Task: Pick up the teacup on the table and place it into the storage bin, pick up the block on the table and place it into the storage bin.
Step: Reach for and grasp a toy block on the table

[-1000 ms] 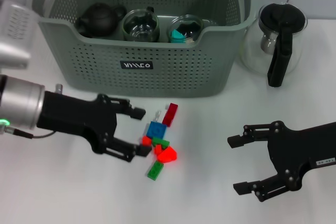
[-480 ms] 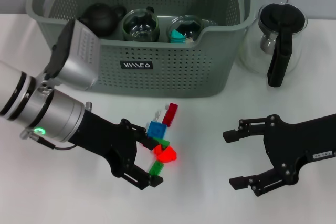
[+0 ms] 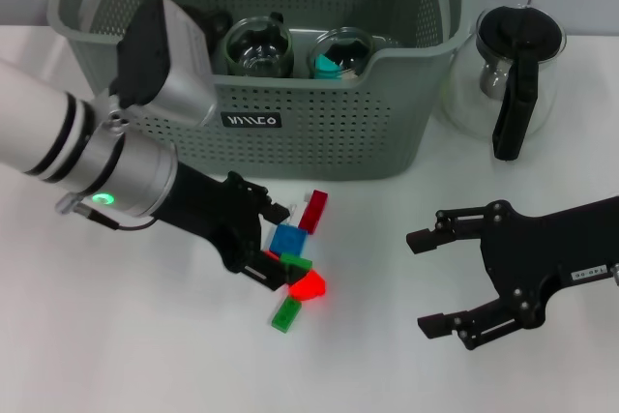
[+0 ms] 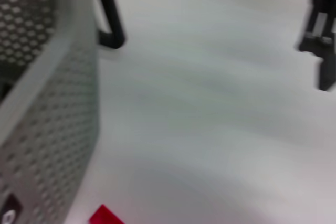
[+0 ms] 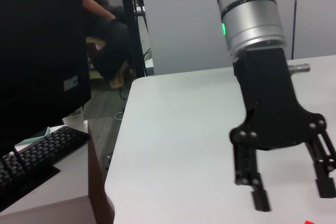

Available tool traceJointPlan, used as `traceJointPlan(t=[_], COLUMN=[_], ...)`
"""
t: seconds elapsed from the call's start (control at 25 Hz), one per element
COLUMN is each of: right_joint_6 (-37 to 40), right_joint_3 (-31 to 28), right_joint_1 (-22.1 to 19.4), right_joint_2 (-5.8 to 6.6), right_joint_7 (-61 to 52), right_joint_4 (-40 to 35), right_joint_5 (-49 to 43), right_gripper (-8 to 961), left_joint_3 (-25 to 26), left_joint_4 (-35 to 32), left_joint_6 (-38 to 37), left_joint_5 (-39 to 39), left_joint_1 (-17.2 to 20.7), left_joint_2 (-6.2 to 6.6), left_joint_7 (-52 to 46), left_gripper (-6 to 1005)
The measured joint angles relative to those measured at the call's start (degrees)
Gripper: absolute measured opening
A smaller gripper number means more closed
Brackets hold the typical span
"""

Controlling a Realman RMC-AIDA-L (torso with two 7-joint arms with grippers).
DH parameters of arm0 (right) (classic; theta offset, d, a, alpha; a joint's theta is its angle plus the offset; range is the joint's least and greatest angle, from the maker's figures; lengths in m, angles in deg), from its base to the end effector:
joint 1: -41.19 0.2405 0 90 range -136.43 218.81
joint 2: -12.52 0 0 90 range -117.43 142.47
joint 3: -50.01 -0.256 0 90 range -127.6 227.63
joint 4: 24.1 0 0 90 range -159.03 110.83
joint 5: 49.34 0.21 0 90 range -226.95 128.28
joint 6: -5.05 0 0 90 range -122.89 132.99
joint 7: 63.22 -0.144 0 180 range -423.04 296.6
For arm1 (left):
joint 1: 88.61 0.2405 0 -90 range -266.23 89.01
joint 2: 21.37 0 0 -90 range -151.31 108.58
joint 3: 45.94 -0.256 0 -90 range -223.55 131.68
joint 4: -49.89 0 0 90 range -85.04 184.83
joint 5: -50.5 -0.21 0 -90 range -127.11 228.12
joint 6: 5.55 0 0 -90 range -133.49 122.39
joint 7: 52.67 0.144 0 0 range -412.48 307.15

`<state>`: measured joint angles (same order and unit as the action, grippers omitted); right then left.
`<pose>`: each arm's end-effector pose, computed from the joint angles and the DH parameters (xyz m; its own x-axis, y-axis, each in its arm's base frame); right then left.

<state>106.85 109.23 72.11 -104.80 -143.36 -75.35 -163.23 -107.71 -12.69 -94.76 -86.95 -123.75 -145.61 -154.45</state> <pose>0.2125 0.3094 0.0001 0.9506 -0.0922 -0.2965 -0.0713 -0.9942 0.0805 -0.1964 0.3447 -0.0279 0.9633 0.2627 -0.0547 0.2553 -0.9600 -0.1153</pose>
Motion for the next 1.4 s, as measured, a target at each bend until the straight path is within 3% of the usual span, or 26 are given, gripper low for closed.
traceJointPlan(t=[0.2, 0.76, 1.04, 1.4], right_joint_6=[0.33, 1.29, 1.78, 2.80], right_joint_3=[-1.34, -1.40, -1.21, -1.18], right_joint_1=[0.21, 0.85, 1.10, 1.52], right_joint_2=[0.05, 1.58, 2.13, 2.20], right_joint_7=[-0.29, -0.80, -0.95, -1.43], right_joint_4=[-0.04, -0.75, -0.85, -0.98], right_joint_5=[-0.02, -0.63, -0.63, -0.72], right_gripper=[928, 927, 927, 928], left_joint_3=[-4.03, -6.85, -8.63, -13.77], left_joint_4=[-0.20, -2.76, -9.13, -10.14], left_joint_6=[2.48, 2.56, -2.01, -2.75], left_joint_5=[-0.28, -1.65, -7.26, -12.29], left_joint_1=[-1.02, -3.02, -3.16, -4.91], left_joint_2=[0.05, 0.28, 0.06, -0.09], left_joint_7=[-8.83, -29.31, -32.68, -39.43], left_gripper=[844, 843, 843, 843])
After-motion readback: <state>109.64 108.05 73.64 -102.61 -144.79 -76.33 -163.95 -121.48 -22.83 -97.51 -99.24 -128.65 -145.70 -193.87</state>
